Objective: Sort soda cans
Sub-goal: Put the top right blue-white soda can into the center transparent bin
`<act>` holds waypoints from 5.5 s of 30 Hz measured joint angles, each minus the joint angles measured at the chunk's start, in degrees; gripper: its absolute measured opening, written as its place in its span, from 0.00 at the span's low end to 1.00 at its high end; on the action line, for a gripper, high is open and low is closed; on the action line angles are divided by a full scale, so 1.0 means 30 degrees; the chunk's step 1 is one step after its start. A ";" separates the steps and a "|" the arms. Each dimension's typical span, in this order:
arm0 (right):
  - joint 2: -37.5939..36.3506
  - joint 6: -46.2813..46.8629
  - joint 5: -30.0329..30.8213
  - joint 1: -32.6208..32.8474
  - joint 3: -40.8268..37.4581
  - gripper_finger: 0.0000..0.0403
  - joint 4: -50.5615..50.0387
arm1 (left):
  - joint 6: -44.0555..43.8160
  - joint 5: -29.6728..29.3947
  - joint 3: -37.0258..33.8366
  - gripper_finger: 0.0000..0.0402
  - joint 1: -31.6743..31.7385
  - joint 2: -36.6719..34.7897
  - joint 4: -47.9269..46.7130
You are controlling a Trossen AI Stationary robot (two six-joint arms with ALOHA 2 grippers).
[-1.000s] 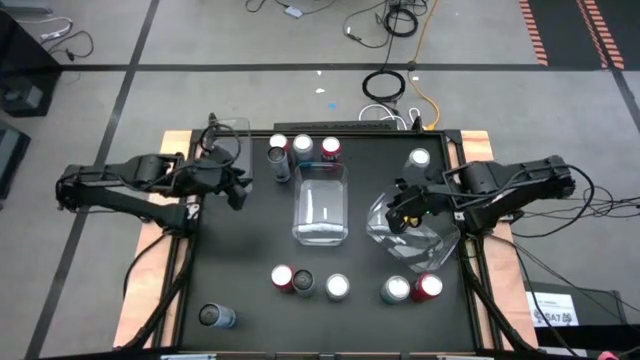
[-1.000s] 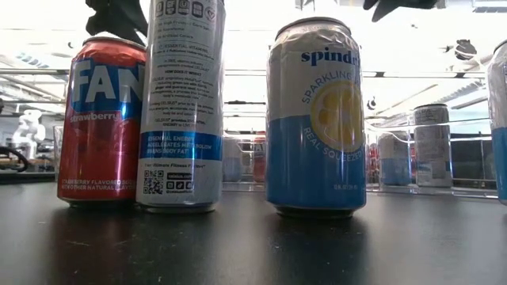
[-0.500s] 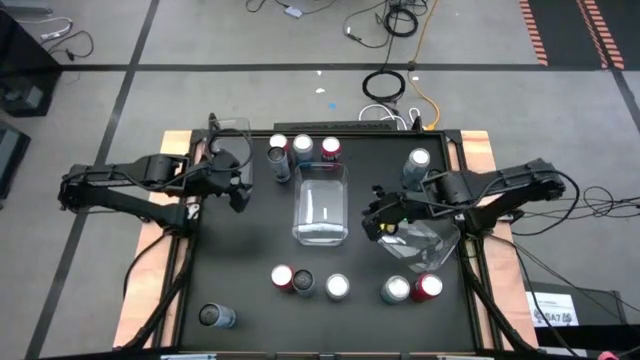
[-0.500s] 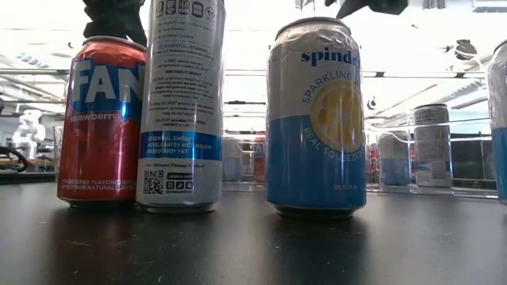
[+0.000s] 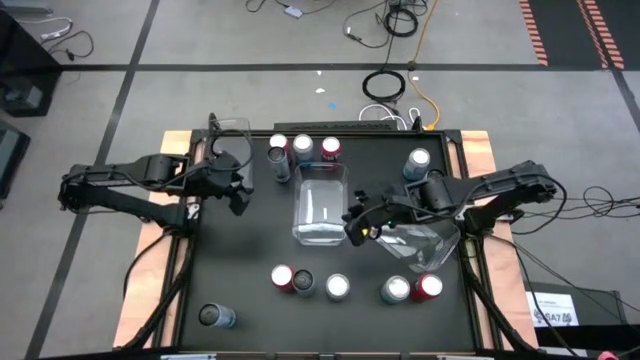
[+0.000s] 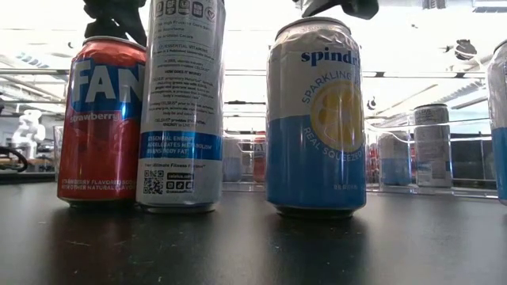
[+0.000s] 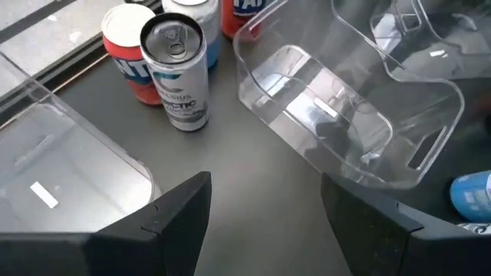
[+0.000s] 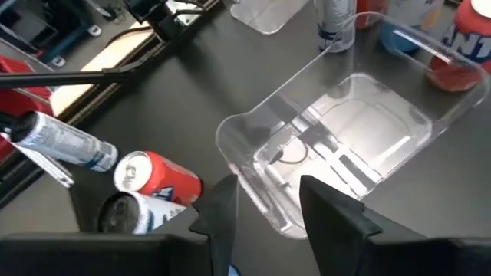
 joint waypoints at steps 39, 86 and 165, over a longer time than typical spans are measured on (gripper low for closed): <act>-0.0058 0.0108 0.0186 -0.0953 0.0000 0.65 0.0433 | -0.0004 -0.0087 0.0000 0.64 0.0000 0.0000 0.0769; 0.0007 0.1162 0.0902 -0.1656 0.0000 0.86 0.2075 | 0.2312 0.3634 0.0000 0.64 -0.0008 -0.0007 -0.0351; -0.1939 -0.7739 -0.4801 -1.9815 -0.5071 0.86 -0.7696 | 0.0474 0.2412 0.0000 0.64 0.2521 -0.0015 -0.0253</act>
